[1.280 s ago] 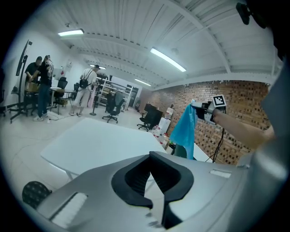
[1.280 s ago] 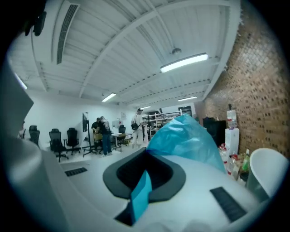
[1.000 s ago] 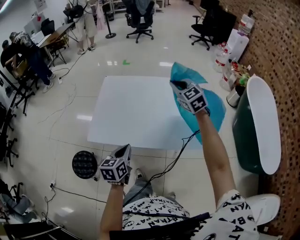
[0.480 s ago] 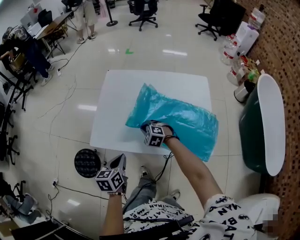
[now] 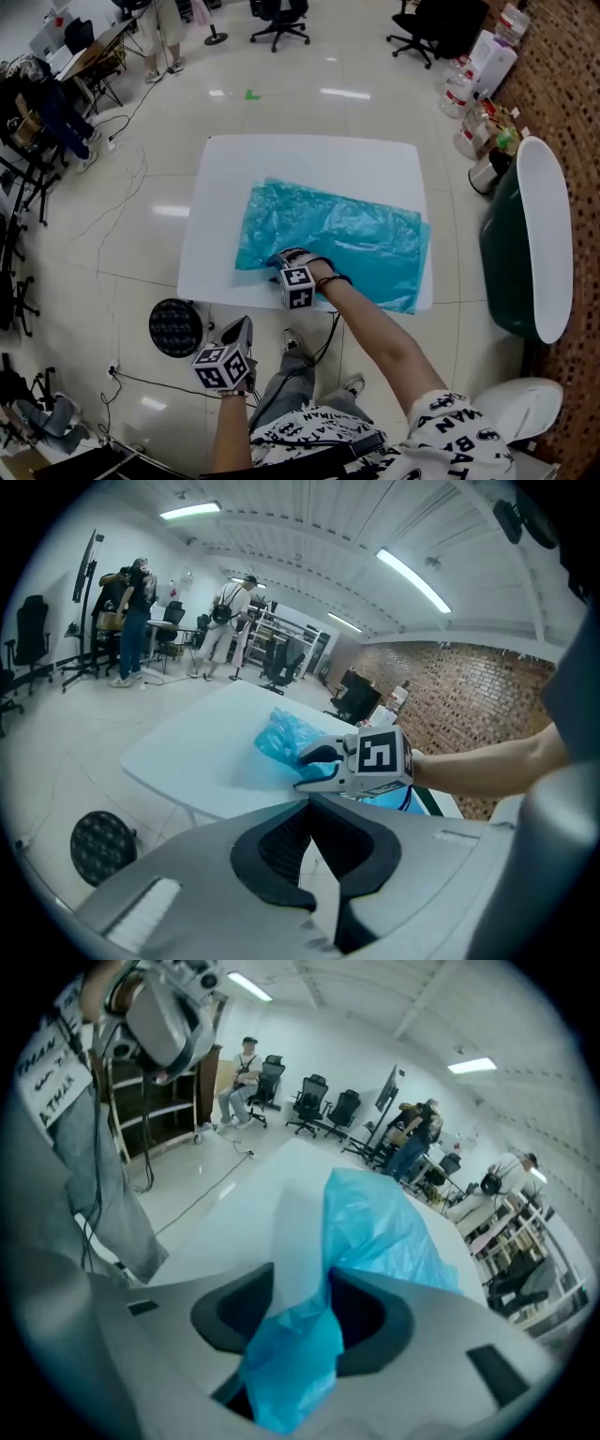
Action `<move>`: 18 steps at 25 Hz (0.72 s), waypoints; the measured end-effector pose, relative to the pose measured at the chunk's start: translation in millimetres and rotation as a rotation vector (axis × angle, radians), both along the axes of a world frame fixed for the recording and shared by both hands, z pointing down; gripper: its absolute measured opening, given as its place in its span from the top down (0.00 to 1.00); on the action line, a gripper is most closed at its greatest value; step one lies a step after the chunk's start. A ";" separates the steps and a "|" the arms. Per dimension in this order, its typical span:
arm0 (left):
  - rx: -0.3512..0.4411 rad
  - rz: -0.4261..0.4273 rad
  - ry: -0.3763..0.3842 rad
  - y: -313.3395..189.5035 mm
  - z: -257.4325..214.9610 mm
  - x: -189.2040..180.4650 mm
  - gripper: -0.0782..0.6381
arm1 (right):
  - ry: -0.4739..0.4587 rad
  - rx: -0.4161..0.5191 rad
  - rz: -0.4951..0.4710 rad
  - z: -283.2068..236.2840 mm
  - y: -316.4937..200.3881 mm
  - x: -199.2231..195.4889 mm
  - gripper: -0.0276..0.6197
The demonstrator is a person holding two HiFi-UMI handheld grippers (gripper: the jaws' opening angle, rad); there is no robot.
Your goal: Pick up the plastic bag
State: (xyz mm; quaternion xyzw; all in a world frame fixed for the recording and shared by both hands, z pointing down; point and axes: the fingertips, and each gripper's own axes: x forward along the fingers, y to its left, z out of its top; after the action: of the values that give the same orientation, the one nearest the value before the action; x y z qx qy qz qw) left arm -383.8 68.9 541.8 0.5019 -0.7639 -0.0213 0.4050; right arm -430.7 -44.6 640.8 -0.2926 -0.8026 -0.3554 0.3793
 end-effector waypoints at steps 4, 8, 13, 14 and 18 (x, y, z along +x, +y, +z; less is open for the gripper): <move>0.000 0.023 -0.039 -12.6 1.1 -22.6 0.88 | -0.075 -0.183 0.208 -34.4 -17.4 17.2 0.61; -0.034 0.128 -0.102 -49.9 13.8 -47.0 0.88 | -0.118 -0.339 0.492 -50.3 -61.8 73.5 0.60; -0.156 0.269 -0.149 -96.2 66.3 -53.7 0.88 | -0.209 -0.417 1.137 -27.6 -183.9 196.2 0.61; -0.178 0.280 -0.158 -101.3 76.2 -54.8 0.88 | -0.224 -0.387 1.258 -22.6 -210.3 228.2 0.61; -0.259 0.291 -0.147 -106.9 103.5 -62.0 0.88 | -0.171 -0.313 1.582 -5.4 -268.4 324.1 0.61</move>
State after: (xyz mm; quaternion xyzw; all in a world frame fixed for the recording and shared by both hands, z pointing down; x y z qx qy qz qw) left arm -445.8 -38.0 645.4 0.5509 -0.7073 0.1723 0.4081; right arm -106.6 -313.0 635.3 0.3401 -0.8386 0.1131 0.4103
